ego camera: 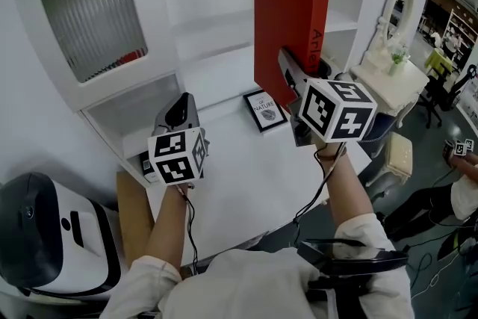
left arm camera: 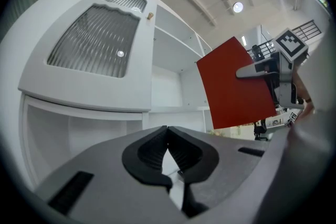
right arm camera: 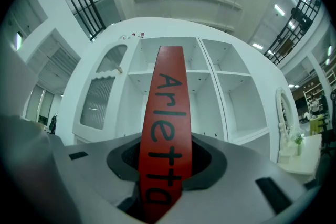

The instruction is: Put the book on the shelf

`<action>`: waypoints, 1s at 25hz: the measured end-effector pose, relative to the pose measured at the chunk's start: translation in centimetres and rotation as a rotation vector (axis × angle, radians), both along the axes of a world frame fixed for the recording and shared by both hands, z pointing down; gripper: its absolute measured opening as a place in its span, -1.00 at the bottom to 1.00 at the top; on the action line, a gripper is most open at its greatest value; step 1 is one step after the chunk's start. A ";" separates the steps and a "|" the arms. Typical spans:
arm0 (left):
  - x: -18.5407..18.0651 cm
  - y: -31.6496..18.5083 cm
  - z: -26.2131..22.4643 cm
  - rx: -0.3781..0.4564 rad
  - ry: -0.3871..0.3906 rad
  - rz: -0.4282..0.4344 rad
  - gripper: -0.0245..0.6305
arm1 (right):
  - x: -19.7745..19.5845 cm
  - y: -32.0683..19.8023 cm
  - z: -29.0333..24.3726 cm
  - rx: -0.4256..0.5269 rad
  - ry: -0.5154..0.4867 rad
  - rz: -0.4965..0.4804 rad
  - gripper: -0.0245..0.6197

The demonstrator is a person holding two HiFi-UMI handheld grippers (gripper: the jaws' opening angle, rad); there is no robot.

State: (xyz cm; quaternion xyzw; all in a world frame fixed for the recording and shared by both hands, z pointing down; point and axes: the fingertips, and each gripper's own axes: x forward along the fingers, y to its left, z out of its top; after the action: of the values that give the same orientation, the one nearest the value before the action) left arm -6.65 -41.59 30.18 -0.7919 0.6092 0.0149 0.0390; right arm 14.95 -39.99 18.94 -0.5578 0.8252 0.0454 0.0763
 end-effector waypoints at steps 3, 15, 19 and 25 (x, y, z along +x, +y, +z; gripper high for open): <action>-0.7 0.5 -0.5 -0.006 -0.002 -0.012 -0.90 | -0.6 0.3 -1.4 0.018 0.003 -0.014 -0.39; -3.5 2.0 -4.6 0.027 -0.041 -0.074 -0.90 | -3.1 0.4 -5.7 0.061 -0.018 -0.074 -0.39; -4.8 2.7 -5.5 0.037 -0.038 -0.108 -0.90 | -4.1 0.5 -6.8 0.084 -0.021 -0.095 -0.39; -6.3 3.3 -6.0 0.041 -0.020 -0.157 -0.90 | -5.7 -0.4 -8.3 0.115 -0.036 -0.124 -0.39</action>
State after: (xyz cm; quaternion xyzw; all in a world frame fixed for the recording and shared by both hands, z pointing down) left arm -12.94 -38.32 24.18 -0.7409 0.6685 0.0166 0.0624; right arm 9.29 -40.38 10.67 -0.5012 0.8526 0.0781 0.1258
